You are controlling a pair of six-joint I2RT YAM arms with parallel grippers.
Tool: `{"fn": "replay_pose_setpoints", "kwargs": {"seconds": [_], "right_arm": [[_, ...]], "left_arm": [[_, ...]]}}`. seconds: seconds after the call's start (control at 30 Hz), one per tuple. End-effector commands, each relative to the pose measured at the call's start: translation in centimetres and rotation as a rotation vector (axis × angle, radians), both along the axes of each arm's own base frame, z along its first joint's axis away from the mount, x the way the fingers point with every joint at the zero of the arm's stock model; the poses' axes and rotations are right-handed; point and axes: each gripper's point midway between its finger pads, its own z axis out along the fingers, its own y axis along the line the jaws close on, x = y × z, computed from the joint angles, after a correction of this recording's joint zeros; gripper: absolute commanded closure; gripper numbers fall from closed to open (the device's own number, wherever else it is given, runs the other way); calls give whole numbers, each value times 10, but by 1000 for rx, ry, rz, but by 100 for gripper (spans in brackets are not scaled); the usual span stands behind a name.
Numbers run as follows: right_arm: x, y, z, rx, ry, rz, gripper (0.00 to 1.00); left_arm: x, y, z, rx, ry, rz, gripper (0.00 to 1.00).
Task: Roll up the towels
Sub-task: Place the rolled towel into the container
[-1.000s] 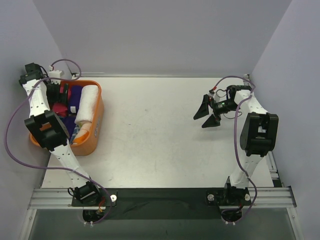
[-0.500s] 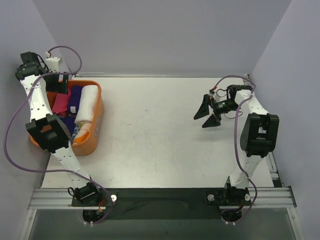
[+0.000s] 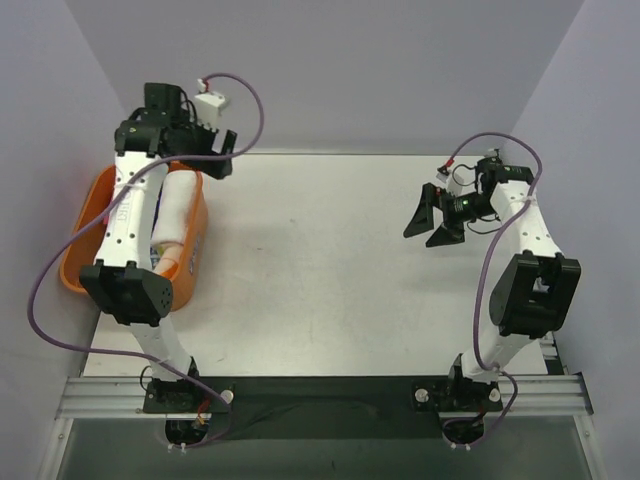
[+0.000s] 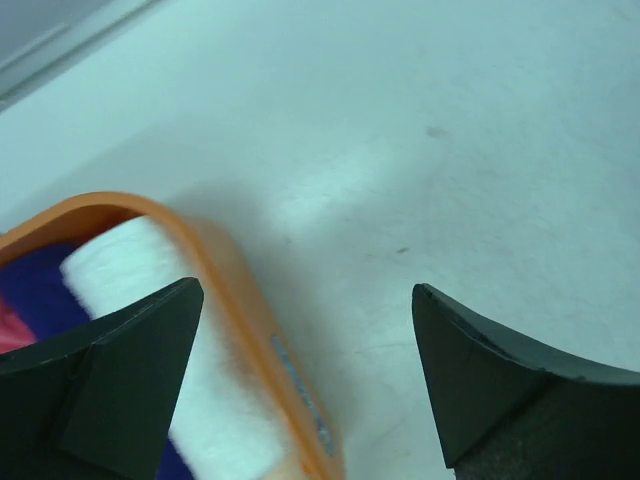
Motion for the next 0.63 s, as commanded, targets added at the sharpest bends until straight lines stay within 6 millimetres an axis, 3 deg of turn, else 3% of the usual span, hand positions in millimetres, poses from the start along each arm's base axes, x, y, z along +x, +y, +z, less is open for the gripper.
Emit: {"fn": "replay_pose_setpoints", "kwargs": {"seconds": [0.0, 0.1, 0.2, 0.3, 0.33, 0.43, 0.53, 0.6], "right_arm": [[-10, -19, 17, -103, -69, -8, 0], [-20, -27, 12, -168, -89, -7, 0], [-33, -32, 6, -217, -116, 3, 0], [-48, -32, -2, -236, -116, 12, 0], [-51, -31, -1, -238, -123, 16, 0], [-61, -29, -9, -251, -112, 27, 0], [-63, -28, -13, -261, -109, 33, 0], [-60, -30, -10, -270, -124, 29, 0]], "left_arm": [[-22, -54, -23, -75, 95, -60, 3], [-44, -93, -48, -143, 165, -133, 2], [-65, -114, -79, -190, 208, -167, 3], [-82, -129, -91, -193, 202, -199, 3], [-91, -130, -108, -185, 236, -198, 2], [-102, -132, -121, -187, 238, -188, 3], [-105, -131, -120, -200, 226, -179, 3], [-104, -130, -108, -200, 181, -189, 3]]}}
